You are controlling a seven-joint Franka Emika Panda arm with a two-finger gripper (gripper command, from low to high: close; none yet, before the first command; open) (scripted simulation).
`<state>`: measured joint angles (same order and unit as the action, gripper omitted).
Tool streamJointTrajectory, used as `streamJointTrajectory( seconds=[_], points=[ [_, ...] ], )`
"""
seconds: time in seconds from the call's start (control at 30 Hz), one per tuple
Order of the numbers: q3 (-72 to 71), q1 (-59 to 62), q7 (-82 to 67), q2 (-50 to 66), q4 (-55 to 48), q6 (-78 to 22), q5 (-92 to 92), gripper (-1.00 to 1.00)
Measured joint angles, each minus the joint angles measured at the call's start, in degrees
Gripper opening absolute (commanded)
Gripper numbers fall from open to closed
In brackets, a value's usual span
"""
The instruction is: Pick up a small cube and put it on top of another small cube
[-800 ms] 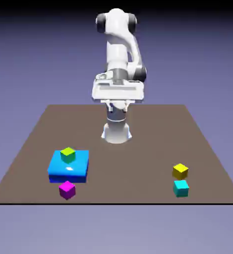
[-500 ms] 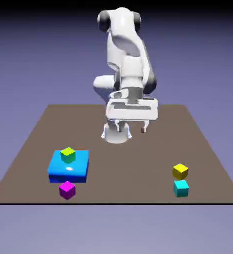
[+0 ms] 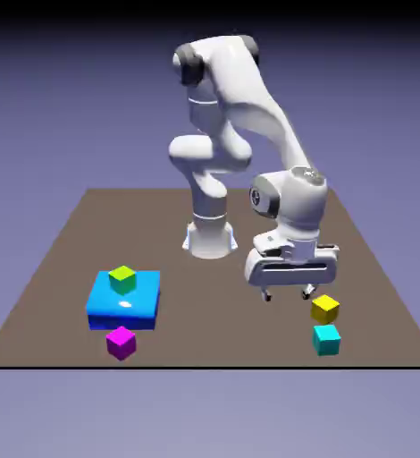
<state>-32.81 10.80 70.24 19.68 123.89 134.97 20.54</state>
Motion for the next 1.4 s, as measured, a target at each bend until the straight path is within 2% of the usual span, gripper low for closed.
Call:
streamJointTrajectory(
  seconds=[0.5, 0.57, 0.77, 0.8, 0.87, 1.07, 1.4],
  points=[
    [-19.5, 6.8, 16.5, 31.1, -22.1, -23.2, 12.2, 0.0],
    [-20.0, 7.0, 16.9, 31.9, -22.6, -23.8, 12.5, 0.0],
    [-7.5, -1.7, 13.5, 31.0, -19.4, -13.2, 7.4, 0.0],
    [-7.5, -1.7, 13.5, 31.0, -19.4, -13.2, 7.4, -1.0],
    [-7.5, -1.7, 13.4, 31.0, -19.4, -13.2, 7.3, -1.0],
    [-19.9, 7.0, 16.9, 31.9, -22.6, -23.7, 12.4, -1.0],
    [-33.0, 19.5, 33.0, 21.5, -1.9, -14.2, 6.2, -1.0]
  ],
)
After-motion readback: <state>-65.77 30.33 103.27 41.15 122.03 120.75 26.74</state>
